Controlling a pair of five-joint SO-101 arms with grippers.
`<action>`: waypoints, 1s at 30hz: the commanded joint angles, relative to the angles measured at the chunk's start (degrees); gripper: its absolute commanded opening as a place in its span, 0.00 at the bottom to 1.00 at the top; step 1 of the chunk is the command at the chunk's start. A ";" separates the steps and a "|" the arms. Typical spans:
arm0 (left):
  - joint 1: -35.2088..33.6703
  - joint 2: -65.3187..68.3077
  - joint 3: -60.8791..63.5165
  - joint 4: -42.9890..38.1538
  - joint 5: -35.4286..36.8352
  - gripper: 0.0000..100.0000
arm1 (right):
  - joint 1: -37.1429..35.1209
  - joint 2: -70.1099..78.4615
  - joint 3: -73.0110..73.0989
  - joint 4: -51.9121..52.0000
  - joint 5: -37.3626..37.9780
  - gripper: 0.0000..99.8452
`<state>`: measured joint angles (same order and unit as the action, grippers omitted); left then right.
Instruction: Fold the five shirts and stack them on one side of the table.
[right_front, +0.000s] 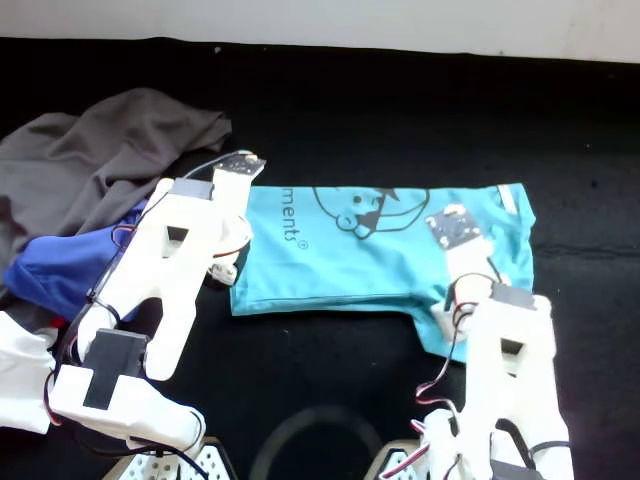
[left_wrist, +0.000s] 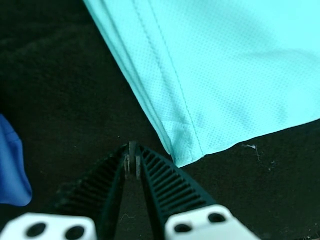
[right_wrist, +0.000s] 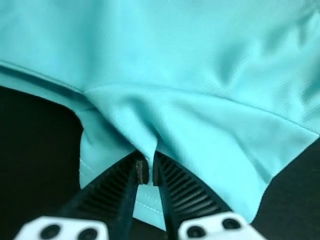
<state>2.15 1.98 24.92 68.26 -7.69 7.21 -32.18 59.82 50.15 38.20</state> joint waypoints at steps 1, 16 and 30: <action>0.75 -0.40 -0.13 -0.09 0.18 0.01 | 1.10 -1.45 -6.37 4.53 -0.26 0.01; 0.75 -0.40 -0.13 -0.09 0.18 0.01 | 1.01 -1.54 -18.59 24.75 8.88 0.01; 0.84 -0.40 -0.13 -0.09 0.18 0.01 | 1.01 -1.54 -9.98 18.42 6.42 0.16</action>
<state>2.15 1.98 24.92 68.26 -7.69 7.74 -32.18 49.63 69.49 47.43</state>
